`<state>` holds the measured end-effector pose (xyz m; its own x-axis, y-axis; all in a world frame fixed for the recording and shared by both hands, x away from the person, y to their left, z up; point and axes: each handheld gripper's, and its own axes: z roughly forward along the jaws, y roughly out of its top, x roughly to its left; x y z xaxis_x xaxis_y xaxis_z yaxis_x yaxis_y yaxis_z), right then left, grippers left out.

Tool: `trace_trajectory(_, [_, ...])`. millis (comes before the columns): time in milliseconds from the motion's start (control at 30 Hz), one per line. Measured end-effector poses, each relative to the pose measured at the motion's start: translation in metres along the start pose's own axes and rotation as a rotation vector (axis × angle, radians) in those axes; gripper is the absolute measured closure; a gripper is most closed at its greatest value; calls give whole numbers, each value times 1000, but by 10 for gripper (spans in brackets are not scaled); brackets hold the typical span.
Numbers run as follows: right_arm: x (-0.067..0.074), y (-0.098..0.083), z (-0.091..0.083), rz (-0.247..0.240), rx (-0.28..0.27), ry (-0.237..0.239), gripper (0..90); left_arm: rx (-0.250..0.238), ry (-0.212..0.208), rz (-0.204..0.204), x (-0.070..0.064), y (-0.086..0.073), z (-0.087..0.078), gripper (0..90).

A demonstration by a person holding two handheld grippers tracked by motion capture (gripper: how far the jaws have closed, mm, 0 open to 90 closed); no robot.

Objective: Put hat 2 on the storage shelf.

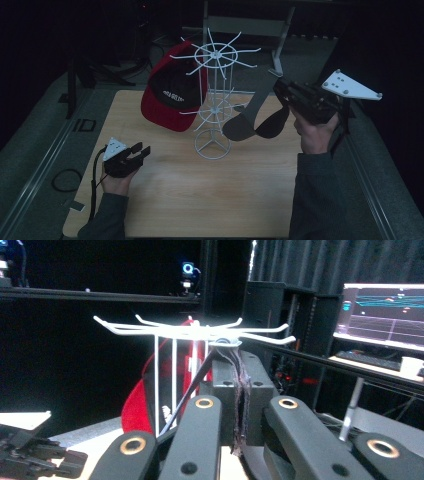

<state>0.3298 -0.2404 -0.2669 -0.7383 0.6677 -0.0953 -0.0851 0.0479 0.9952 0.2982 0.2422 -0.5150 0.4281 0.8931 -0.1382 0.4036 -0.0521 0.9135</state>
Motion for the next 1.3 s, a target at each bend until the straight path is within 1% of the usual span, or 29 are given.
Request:
trace_trajectory(100, [2, 3, 2, -11, 2, 3, 877, -1, 0, -1, 0, 0, 0, 605])
trace_trajectory(133, [3, 7, 3, -18, -2, 8, 877, -2, 0, -2, 0, 0, 0, 605])
trace_trajectory(333, [5, 16, 10, -28, -2, 16, 877, -2, -1, 0, 0, 0, 0, 605])
trace_trajectory(767, [7, 27, 27, -28, 2, 27, 877, 1, -2, -1, 0, 0, 0, 605])
trace_trajectory(833, [7, 28, 33, -28, 6, 27, 877, -3, -3, -1, 0, 0, -1, 605])
trace_trajectory(900, [7, 28, 34, -28, 9, 26, 877, -3, -3, -2, 0, 0, -1, 605])
trace_trajectory(1000, [3, 27, 40, -10, 15, 18, 877, -1, -4, -3, 0, 0, 0, 605])
trace_trajectory(1067, [1, 25, 43, -8, 22, 12, 877, -2, -5, -2, 0, 0, 0, 605])
trace_trajectory(1167, [0, 24, 45, -14, 33, -3, 877, -1, -5, -3, 0, 0, 0, 605])
trace_trajectory(1267, [-2, 24, 45, -19, 33, -22, 877, 0, -6, -4, 0, 0, 0, 605])
trace_trajectory(1300, [-2, 24, 45, -19, 33, -22, 877, 0, -6, -4, 0, 0, 0, 604])
